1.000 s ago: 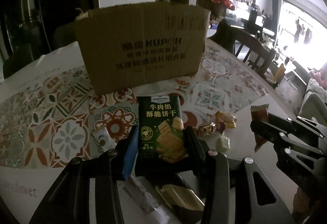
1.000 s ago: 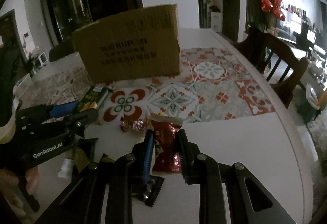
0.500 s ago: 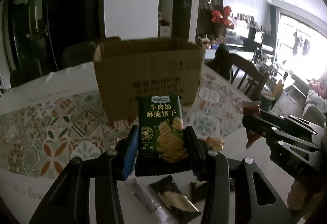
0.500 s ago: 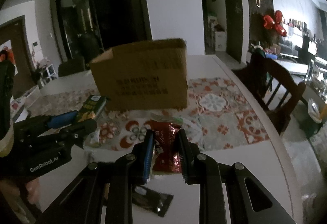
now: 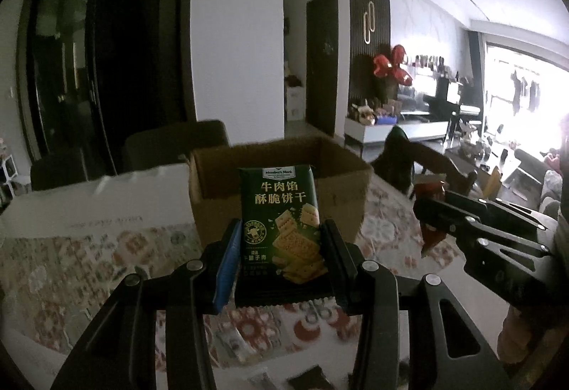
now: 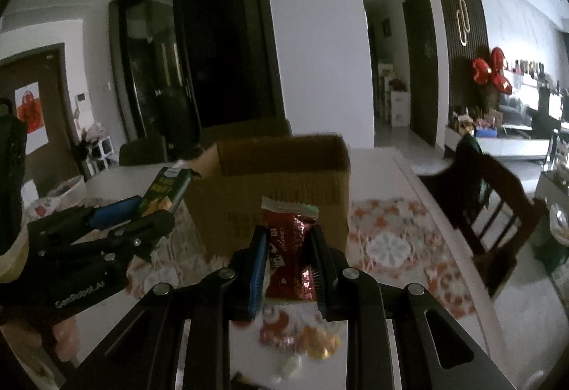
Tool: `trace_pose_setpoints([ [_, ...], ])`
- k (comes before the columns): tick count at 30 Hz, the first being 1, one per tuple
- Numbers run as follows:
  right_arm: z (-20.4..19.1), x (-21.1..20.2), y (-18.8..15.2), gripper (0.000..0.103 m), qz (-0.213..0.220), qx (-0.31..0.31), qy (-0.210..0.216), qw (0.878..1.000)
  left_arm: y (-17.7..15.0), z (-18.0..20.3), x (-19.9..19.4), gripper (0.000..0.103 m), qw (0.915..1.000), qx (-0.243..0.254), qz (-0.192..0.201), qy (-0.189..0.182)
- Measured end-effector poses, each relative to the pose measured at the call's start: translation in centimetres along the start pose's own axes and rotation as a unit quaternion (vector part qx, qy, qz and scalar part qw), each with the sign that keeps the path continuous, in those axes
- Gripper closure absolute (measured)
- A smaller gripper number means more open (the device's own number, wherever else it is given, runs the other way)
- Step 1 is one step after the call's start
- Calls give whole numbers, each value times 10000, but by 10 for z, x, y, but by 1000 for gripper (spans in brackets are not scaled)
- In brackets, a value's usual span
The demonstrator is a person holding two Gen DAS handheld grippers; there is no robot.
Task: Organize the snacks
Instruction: 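Carry both packets over the cardboard box and open both tools inside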
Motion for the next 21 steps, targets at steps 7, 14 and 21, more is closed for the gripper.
trace_pose_setpoints([
  [7,1,9,34,78,244,-3,179,9995,29,-8,4,59,9997,49,253,51],
  [14,1,34,63,78,243,-28,376,9990,53,-15,24,59,9997,-68,219,-54],
  [21,1,74,89,78,28,-16,586,9983,73,-27,50,59,9998,-153,100,-19],
])
Point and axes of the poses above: each gripper's, at about its wrist camera, not at the fingertips, and x roughly the way its jaws point, z to its right, y to its top, the point moved 5 cm from there along x, roughly the way its jaws point, and after that the axes turned 8 degrees about -z, right-handed, at the moved point
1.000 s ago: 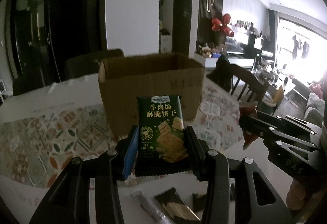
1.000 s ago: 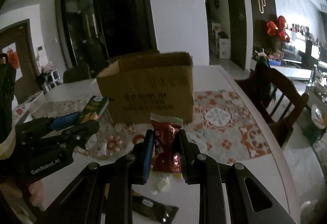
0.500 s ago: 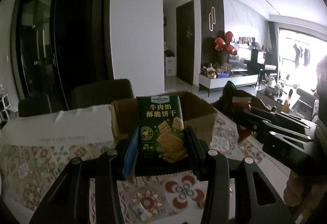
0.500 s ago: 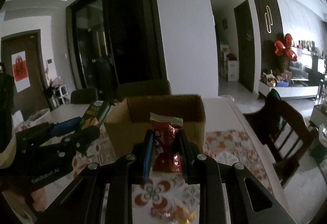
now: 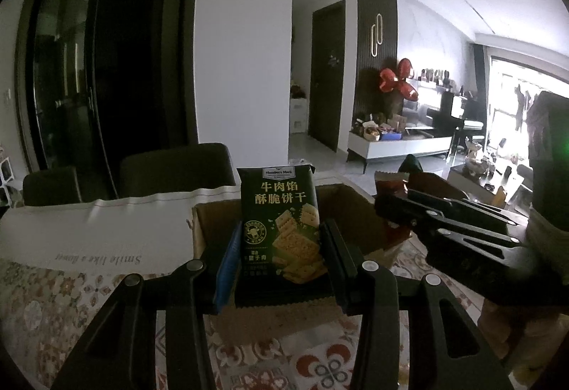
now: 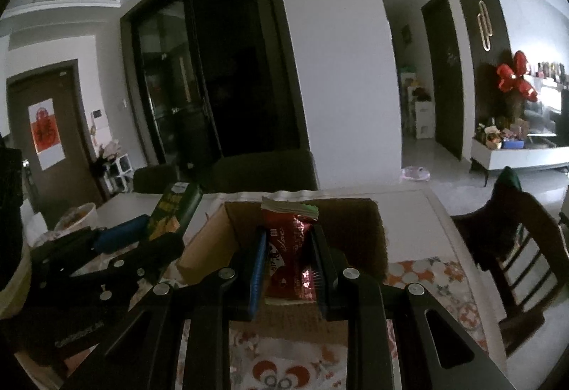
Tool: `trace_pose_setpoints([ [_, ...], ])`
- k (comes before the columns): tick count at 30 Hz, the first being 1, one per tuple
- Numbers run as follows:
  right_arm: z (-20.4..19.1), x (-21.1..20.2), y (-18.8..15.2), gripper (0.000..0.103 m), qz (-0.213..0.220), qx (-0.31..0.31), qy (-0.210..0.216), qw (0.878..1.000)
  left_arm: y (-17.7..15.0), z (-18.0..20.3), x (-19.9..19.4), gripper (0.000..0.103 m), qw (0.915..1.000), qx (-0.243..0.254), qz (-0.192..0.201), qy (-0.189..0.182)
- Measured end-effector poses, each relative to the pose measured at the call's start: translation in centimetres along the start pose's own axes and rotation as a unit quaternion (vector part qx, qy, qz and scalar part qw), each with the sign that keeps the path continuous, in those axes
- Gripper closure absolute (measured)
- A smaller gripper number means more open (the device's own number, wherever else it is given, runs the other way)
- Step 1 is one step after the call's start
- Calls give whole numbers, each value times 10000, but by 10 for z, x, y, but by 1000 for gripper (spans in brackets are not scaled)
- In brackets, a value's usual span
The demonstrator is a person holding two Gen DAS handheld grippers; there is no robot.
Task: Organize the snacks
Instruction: 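Carry both packets over the cardboard box and open both tools inside, then withdraw both tools from the box back over the remaining snacks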
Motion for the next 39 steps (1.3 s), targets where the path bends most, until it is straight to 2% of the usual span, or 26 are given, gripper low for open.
trace_pose_setpoints([
  [13,20,67,8,78,-580,22,-59,9983,13,-19,70,58,9981,-114,-598,-18],
  [15,21,72,7,78,-666,-7,-99,9977,13,-22,75,49,9981,-172,-595,13],
  [16,21,75,7,77,-699,-49,-133,9975,14,-24,76,40,9980,-202,-597,29],
  [18,22,80,7,63,-767,-108,-253,9967,13,-28,75,37,9980,-252,-566,82],
  [20,22,80,9,44,-688,-133,-396,9968,12,-30,72,32,9979,-253,-566,176],
  [21,22,78,9,40,-642,-160,-505,9965,11,-32,69,30,9978,-272,-552,229],
  [23,23,74,10,23,-593,-155,-677,9958,8,-36,62,29,9980,-281,-456,323],
  [26,20,60,12,8,-322,-133,-840,9959,4,-39,48,25,9978,-291,-340,487],
  [29,17,47,12,4,-127,1,-904,9958,1,-39,35,24,9982,-286,-275,441],
  [32,20,35,8,1,-45,357,-1044,9939,-2,-39,22,23,9979,-302,-221,538],
  [35,18,22,1,1,179,406,-1082,9931,-9,-34,6,20,9975,-162,-123,680],
  [39,15,6,-13,1,153,480,-1119,9924,-22,-27,-16,19,9965,-135,-29,819],
])
Point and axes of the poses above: each gripper's, at about its wrist camera, not at the fingertips, and x roughly the way its jaws point, z to its right, y to its top, the point moved 5 cm from there along x, roughly the way its jaws point, and after that the axes turned 8 degrees about -z, right-handed, at the moved point
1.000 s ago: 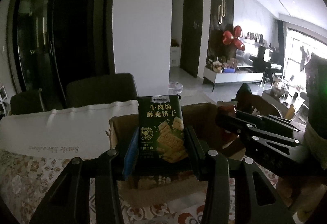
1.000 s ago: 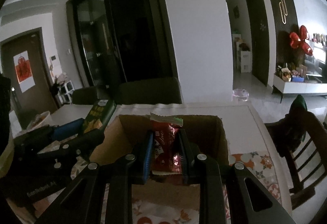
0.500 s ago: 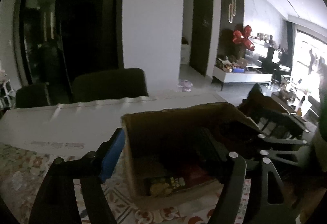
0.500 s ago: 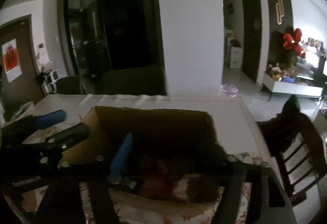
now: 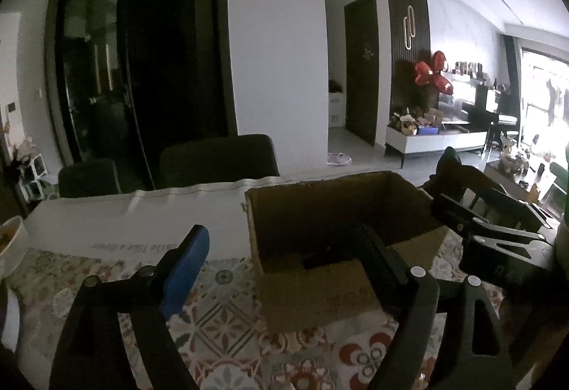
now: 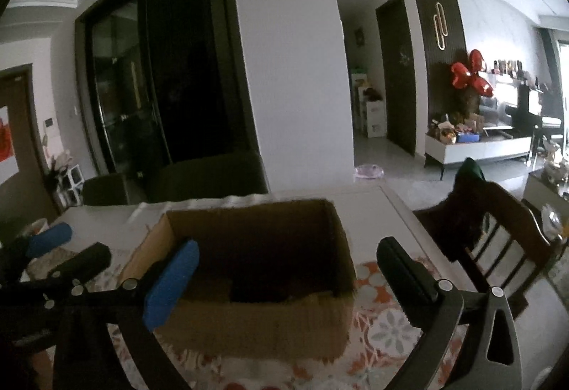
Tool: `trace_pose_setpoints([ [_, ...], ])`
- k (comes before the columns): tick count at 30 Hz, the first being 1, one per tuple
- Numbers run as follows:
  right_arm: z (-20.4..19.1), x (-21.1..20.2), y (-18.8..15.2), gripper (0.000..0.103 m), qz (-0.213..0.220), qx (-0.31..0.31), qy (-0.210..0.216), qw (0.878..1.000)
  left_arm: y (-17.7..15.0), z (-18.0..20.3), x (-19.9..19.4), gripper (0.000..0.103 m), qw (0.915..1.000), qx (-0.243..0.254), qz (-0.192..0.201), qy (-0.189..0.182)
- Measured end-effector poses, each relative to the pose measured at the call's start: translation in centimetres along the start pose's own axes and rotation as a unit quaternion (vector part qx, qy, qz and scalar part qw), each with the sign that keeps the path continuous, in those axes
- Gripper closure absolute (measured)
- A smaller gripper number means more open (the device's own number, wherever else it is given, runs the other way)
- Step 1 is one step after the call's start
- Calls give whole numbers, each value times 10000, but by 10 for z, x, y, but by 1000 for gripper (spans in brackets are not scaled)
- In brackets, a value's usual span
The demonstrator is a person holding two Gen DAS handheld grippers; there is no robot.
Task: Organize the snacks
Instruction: 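Withdraw both tools from the box back over the remaining snacks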
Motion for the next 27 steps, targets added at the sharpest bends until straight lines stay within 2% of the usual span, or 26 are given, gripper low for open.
trace_pose_setpoints([
  [5,8,-24,-20,1,-163,-45,-278,9995,-23,3,-28,19,9995,37,92,290],
  [13,0,-58,-51,1,-465,-478,-393,9970,-61,1,-55,19,9995,-172,-207,184],
  [19,-9,-79,-78,1,-555,-608,-239,9963,-93,3,-63,19,9980,-234,-583,30],
  [24,-14,-85,-110,2,-930,-733,2,9930,-122,11,-72,19,9968,-122,-787,55],
  [27,-14,-87,-128,2,-1145,-825,-12,9900,-138,13,-76,19,9964,-55,-842,123],
])
Point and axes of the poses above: each gripper's, at about its wrist camera, not at the fingertips, and x roughly the way its jaws point, z to its right, y to its top, the point moved 5 cm from there along x, roughly the way its jaws point, and after that the axes turned 8 degrees about -z, right-handed, at the moved point
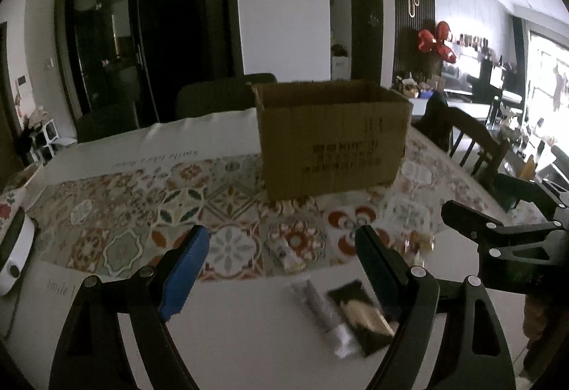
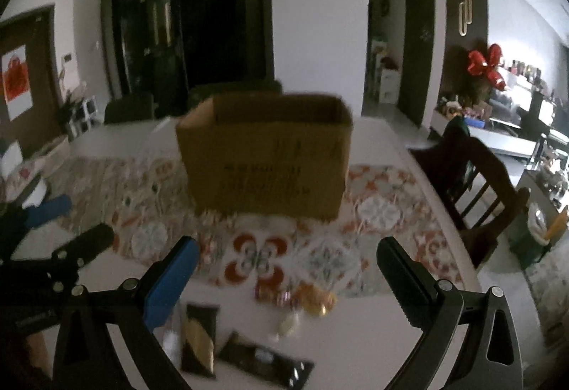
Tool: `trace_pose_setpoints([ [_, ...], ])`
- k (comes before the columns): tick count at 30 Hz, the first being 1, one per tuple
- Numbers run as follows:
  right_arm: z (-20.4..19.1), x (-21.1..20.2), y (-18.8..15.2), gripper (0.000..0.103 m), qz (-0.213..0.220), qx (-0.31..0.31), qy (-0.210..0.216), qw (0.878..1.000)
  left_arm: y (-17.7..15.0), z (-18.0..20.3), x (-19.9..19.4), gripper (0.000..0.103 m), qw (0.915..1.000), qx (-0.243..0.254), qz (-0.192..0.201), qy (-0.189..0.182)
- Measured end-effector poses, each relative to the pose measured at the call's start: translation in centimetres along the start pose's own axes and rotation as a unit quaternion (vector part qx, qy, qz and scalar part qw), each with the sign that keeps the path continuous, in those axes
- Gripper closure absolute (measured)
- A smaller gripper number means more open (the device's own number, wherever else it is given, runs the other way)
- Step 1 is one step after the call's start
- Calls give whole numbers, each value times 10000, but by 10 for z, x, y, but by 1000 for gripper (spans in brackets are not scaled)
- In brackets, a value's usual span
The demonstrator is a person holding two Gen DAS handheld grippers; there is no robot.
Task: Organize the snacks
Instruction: 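Withdraw both tools from the box back over the remaining snacks, then grasp the clear tube packet with the left tool while the right tool grasps the black packet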
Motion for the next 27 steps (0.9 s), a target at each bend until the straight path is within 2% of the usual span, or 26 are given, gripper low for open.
trace_pose_setpoints([
  [7,-2,4,-36,2,-350,-81,21,9994,-28,8,9,19,9994,150,-310,22],
  [14,-7,17,-65,2,-810,-241,210,9962,-53,17,28,28,9966,203,-785,-121],
  [18,-8,28,-77,2,-1064,-305,281,9935,-59,19,39,29,9952,203,-948,-130],
  [23,-8,46,-88,12,-1382,-396,421,9887,-64,22,56,35,9924,209,-1197,-200],
  [27,-10,56,-92,14,-1511,-501,491,9860,-65,23,70,42,9897,176,-1396,-270],
])
Point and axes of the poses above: each gripper's, at about its wrist camera, not at the fingertips, and x roughly the way its jaws point, z to its right, y to its top, the point moved 5 cm from there along x, roughly the way its jaws point, and after that the axes turned 8 degrees about -z, right-handed, at the moved point
